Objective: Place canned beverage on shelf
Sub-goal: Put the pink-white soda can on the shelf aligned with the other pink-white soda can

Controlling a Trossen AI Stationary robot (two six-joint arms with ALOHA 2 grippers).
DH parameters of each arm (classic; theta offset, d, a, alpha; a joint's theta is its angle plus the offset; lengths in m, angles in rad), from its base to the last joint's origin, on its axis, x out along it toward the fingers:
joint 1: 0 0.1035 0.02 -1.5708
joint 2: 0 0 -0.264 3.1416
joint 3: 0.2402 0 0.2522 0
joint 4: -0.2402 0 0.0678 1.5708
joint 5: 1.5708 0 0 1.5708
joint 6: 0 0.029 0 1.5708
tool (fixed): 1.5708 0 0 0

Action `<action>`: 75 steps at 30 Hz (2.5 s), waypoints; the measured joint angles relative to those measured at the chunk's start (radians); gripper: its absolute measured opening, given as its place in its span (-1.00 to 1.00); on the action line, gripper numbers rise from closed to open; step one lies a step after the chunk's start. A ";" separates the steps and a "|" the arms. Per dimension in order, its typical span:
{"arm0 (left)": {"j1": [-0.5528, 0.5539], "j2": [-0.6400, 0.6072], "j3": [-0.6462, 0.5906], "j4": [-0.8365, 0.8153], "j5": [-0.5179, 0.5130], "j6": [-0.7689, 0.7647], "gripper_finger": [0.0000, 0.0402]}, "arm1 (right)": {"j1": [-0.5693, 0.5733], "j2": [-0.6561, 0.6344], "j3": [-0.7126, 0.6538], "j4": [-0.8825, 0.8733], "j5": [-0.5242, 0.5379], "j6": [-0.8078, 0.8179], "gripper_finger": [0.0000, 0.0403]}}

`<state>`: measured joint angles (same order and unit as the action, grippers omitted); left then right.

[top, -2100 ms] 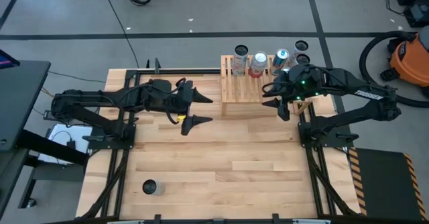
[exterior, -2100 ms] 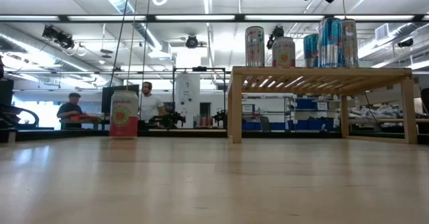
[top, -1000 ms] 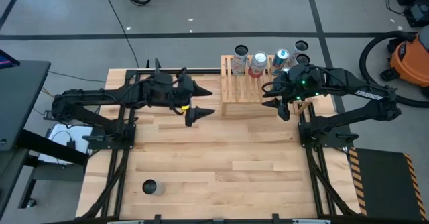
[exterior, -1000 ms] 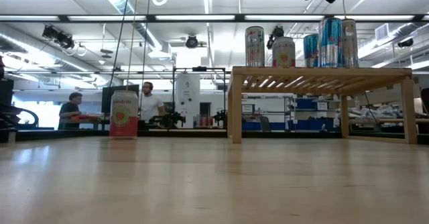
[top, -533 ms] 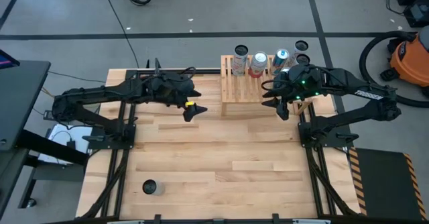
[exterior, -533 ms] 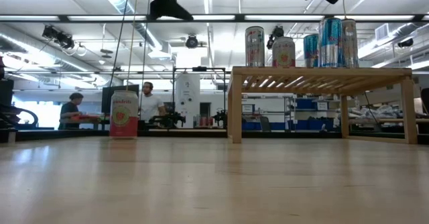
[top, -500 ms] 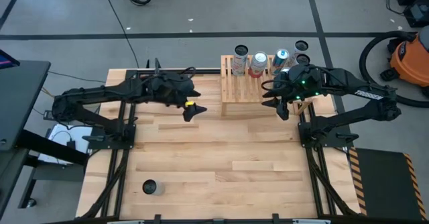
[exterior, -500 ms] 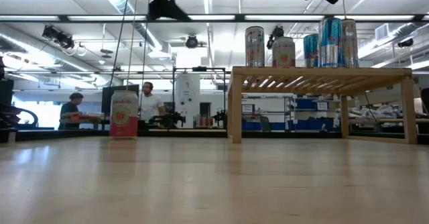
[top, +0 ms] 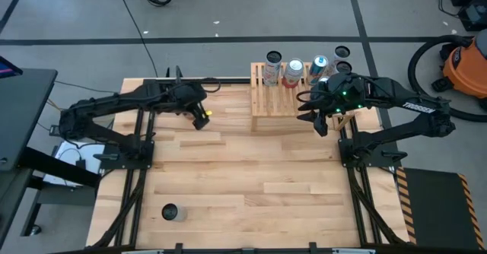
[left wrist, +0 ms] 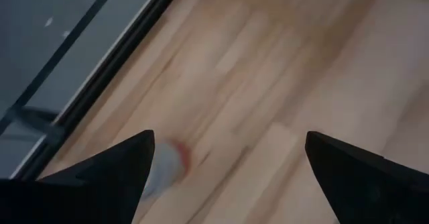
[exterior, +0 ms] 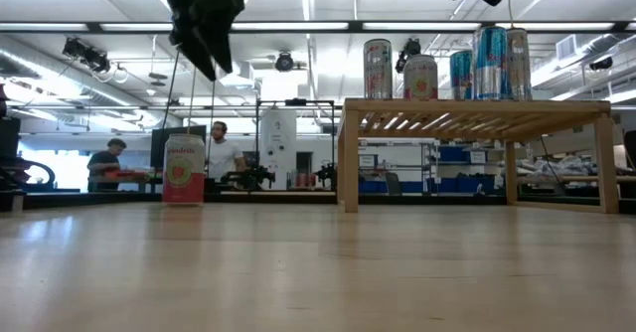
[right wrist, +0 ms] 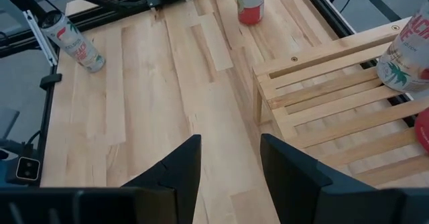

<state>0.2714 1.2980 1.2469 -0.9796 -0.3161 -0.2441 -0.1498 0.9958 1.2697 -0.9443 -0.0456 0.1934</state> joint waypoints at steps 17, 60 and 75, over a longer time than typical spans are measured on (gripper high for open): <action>0.263 0.011 -0.055 -0.070 0.045 0.030 0.94 | 0.000 0.000 0.000 0.000 0.002 0.042 -0.19; 0.411 0.077 -0.306 0.200 0.236 0.004 0.94 | 0.000 0.000 0.000 0.000 0.002 0.050 -0.19; 0.403 0.126 -0.306 0.236 0.234 0.031 0.93 | 0.000 0.000 0.000 0.000 0.002 0.050 -0.19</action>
<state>0.6739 1.4242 0.9405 -0.7437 -0.0819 -0.2131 -0.1499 0.9958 1.2697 -0.9440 -0.0437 0.2432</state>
